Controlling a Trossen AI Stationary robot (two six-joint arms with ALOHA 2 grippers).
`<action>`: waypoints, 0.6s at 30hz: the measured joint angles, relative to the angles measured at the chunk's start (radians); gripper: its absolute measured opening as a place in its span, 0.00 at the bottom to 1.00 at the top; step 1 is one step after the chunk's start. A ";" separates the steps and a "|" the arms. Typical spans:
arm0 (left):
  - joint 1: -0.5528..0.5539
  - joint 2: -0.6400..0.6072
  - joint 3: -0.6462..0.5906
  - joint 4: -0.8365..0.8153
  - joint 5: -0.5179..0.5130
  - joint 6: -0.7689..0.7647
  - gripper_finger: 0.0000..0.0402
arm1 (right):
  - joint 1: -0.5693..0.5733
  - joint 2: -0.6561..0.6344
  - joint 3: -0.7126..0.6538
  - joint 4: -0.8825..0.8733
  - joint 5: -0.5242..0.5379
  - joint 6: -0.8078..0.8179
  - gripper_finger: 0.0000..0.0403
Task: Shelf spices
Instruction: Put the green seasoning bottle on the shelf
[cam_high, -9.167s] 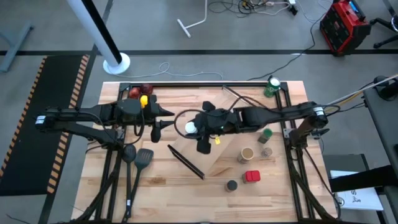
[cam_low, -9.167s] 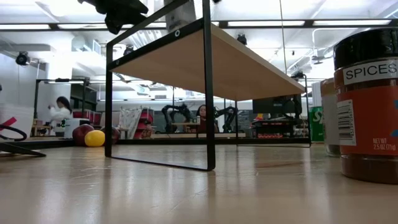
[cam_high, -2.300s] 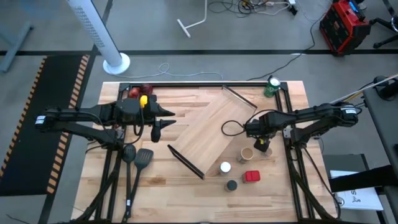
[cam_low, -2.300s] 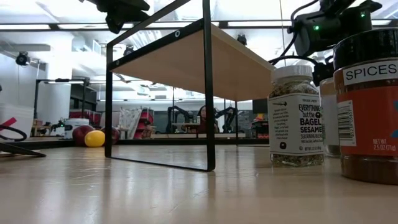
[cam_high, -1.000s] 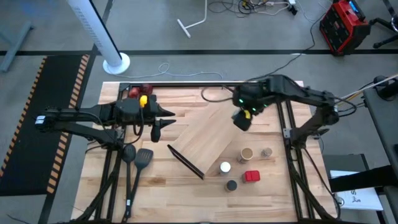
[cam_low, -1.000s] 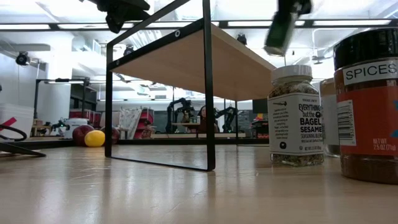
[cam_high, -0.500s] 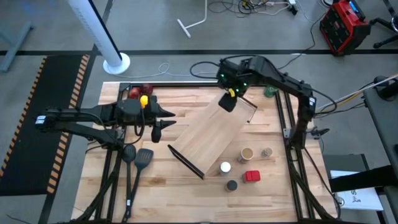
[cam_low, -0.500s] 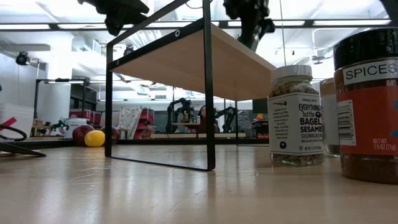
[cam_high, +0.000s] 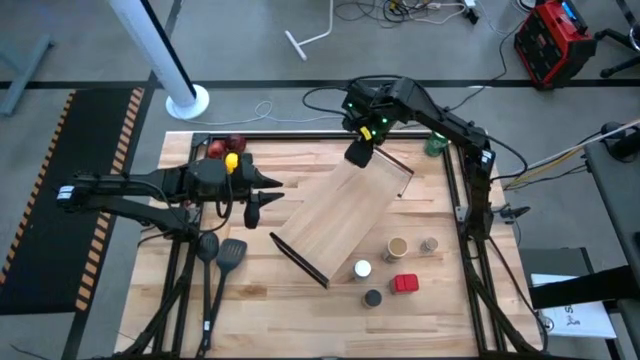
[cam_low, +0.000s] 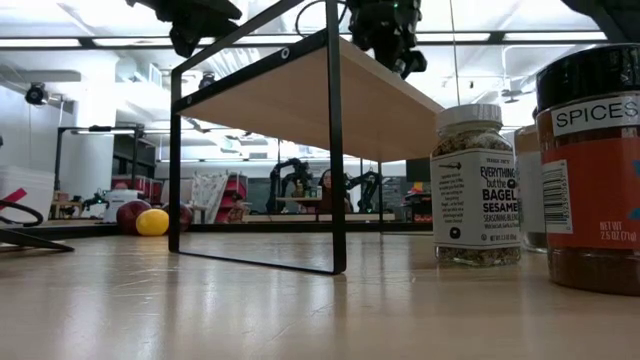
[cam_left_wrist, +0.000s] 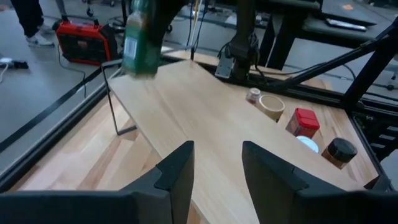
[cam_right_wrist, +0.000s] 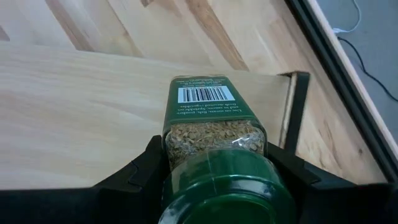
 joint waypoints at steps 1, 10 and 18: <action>0.000 0.000 0.000 0.006 0.000 0.007 0.31 | -0.003 0.007 0.004 0.001 -0.004 -0.004 0.44; 0.000 0.000 0.000 0.008 0.000 0.026 0.34 | -0.010 0.052 0.007 -0.002 -0.028 -0.020 0.44; 0.000 0.000 0.000 0.003 0.000 0.026 0.33 | -0.017 0.064 0.005 0.000 -0.028 -0.007 0.44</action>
